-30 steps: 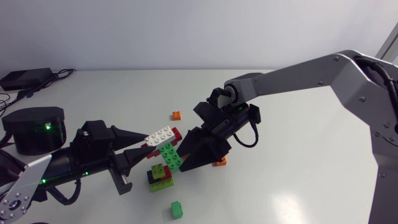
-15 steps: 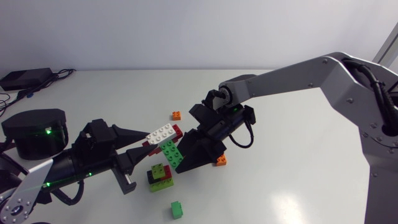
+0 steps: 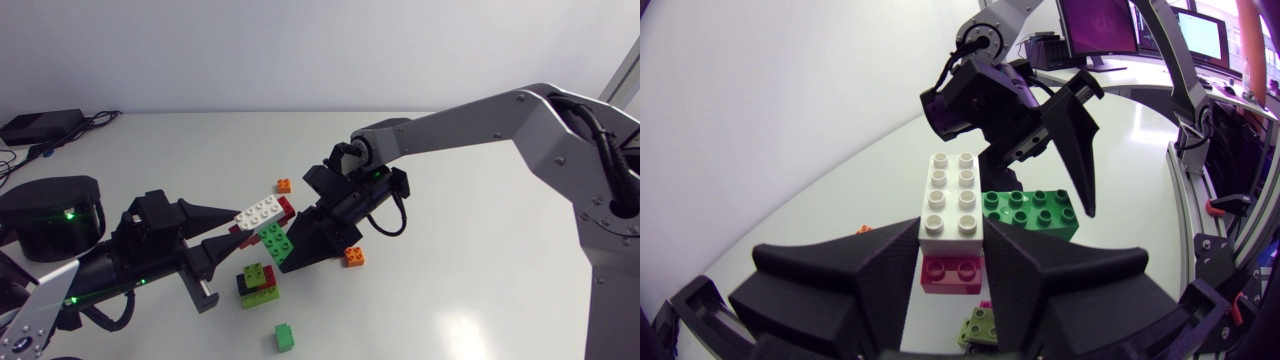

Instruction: Disassemble duplo

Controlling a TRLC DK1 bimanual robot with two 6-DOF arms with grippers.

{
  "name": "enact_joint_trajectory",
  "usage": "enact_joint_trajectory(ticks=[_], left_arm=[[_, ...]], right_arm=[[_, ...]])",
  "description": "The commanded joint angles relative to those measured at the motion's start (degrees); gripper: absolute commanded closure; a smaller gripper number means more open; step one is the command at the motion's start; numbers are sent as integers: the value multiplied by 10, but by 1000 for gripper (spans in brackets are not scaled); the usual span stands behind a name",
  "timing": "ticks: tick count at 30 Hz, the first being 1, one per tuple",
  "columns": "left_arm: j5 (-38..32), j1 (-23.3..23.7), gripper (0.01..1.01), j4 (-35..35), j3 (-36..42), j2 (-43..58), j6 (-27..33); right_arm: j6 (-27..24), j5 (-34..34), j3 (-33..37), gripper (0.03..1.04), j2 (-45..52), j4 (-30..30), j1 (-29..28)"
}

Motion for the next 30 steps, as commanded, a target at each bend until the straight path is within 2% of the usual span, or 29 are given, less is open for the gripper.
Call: enact_joint_trajectory(ticks=[1, 3, 4, 16, 30], left_arm=[[9, 1, 998, -2, -7, -13, -14], [26, 4, 998, -10, -5, -21, -20], [31, 5, 998, -13, -5, -22, -21], [53, 8, 998, -31, 0, -22, -22], [96, 40, 998, -44, 8, -25, -27]], right_arm=[[8, -6, 15, 661, 17, -8, 2], [23, -6, 19, 797, 21, -3, -3], [29, -7, 22, 816, 23, -1, -5], [37, 1, 24, 823, 27, 10, -9], [60, 25, 31, 823, 39, 29, -14]])
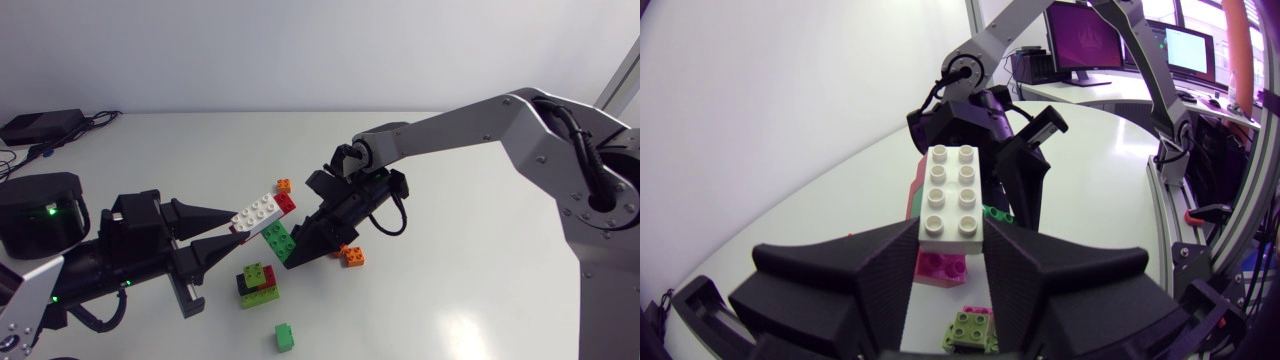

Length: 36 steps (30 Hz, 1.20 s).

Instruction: Disassemble duplo

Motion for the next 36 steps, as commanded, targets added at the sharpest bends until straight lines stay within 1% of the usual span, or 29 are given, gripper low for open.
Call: enact_joint_trajectory(ticks=[1, 3, 5, 7, 9, 13, 15, 17, 18, 21, 25, 28, 31, 36], left_arm=[[16, 7, 998, -16, 7, 0, -18], [16, 21, 998, -9, 7, -6, -20], [15, 43, 998, 3, 8, -10, -36], [16, 52, 998, 9, 7, -12, -41], [16, 58, 998, 14, 7, -13, -47], [16, 72, 998, 14, 11, -13, -53], [16, 91, 998, 33, 14, -5, -72], [11, 111, 1000, 65, 16, 16, -92], [-8, 116, 1000, 71, 19, 26, -91], [-90, 111, 1000, 91, 25, 62, -84], [-186, 87, 1000, 91, 52, 154, -56], [-222, 73, 1000, 72, 74, 210, -40], [-253, 69, 1000, 64, 91, 252, -36], [-311, 78, 1000, 46, 131, 327, -36]], right_arm=[[16, -7, 21, 823, 19, 11, -1], [42, 8, 20, 823, 23, 34, -2], [80, 24, 15, 823, 24, 71, -3], [112, 37, 9, 823, 25, 103, -5], [128, 41, 7, 823, 25, 118, -7], [146, 41, 8, 823, 25, 129, -13], [154, 41, 8, 823, 25, 136, -17], [158, 41, 9, 823, 26, 139, -20], [160, 41, 9, 823, 25, 142, -21], [162, 41, 8, 821, 23, 144, -24], [162, 40, 7, 821, 19, 147, -27], [162, 40, 2, 821, 16, 153, -27], [162, 40, 1, 821, 16, 154, -28], [162, 40, 1, 821, 14, 154, -28]])
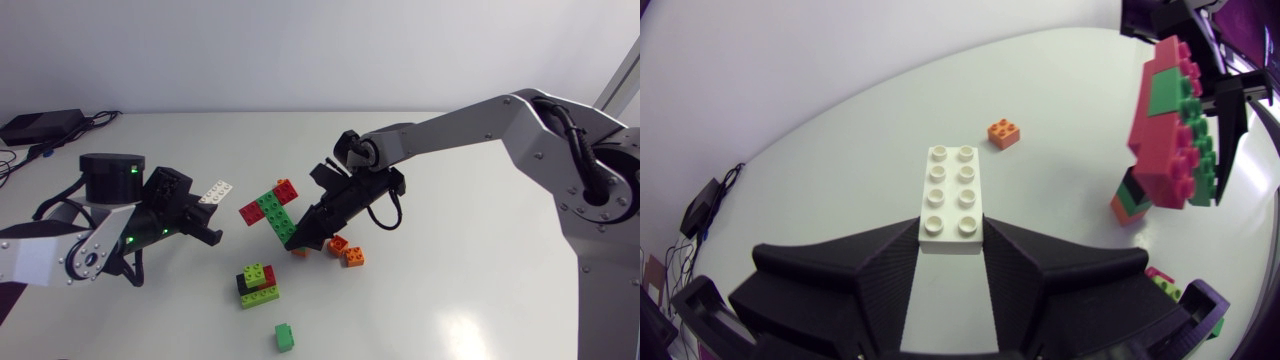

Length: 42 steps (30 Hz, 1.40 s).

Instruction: Disassemble duplo

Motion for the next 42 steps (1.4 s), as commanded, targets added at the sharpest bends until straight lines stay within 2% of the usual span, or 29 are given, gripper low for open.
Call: enact_joint_trajectory(ticks=[1, 8, 14, 20, 27, 36, 42], left_arm=[[-18, 7, 1000, -15, 36, 46, 9], [-18, 16, 980, -91, 85, 121, 9], [-19, 16, 979, -103, 92, 135, 9], [-18, 10, 843, -106, 91, 136, 10], [-14, 10, 808, -108, 91, 134, 9], [32, 13, 739, -117, 86, 116, 6], [51, 14, 564, -122, 83, 106, 5]], right_arm=[[7, -3, 0, 820, 5, 2, -5], [7, -3, -1, 820, 3, 2, -5], [7, -3, -2, 820, 2, 3, -5], [7, -3, -3, 820, 0, 3, -5], [6, -2, -8, 820, -4, 6, -5], [6, -2, -9, 820, -6, 8, -5], [6, -2, -13, 820, -8, 13, -4]])
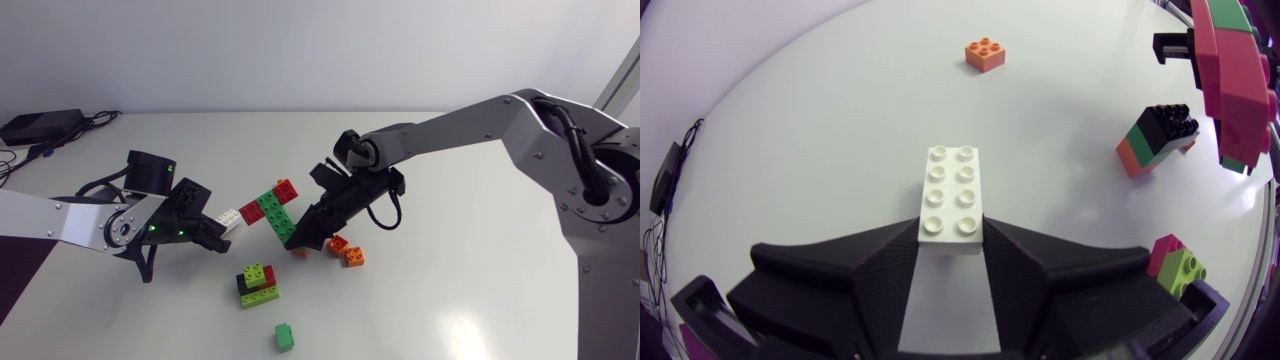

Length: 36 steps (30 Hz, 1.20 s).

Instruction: Disassemble duplo

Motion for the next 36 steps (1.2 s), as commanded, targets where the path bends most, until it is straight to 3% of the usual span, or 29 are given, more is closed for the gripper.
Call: enact_joint_trajectory(ticks=[1, 2, 4, 5, 12, 19, 23, 31, 36], left_arm=[[5, 2, 525, -2, 6, -9, 5], [5, 2, 451, -2, 5, -9, 5], [5, 1, 149, -1, 5, -7, 5], [5, 1, 126, -1, 5, -8, 5], [13, 7, 95, -2, 2, -41, 1], [192, 34, 98, -3, -34, -144, -11], [281, 23, 105, -54, -32, -150, 8], [294, 8, 133, -78, -31, -148, 26], [343, 17, 134, -93, -29, -162, 27]], right_arm=[[5, -2, -13, 818, -9, 7, -4], [5, -2, -13, 818, -9, 7, -4], [5, -2, -13, 818, -9, 7, -5], [6, -2, -13, 818, -9, 7, -5], [6, -2, -13, 818, -11, 8, -5], [6, -2, -15, 818, -12, 8, -6], [5, -1, -19, 818, -13, 15, 0], [5, -1, -23, 818, -16, 19, 1], [5, -1, -26, 818, -20, 21, 3]])
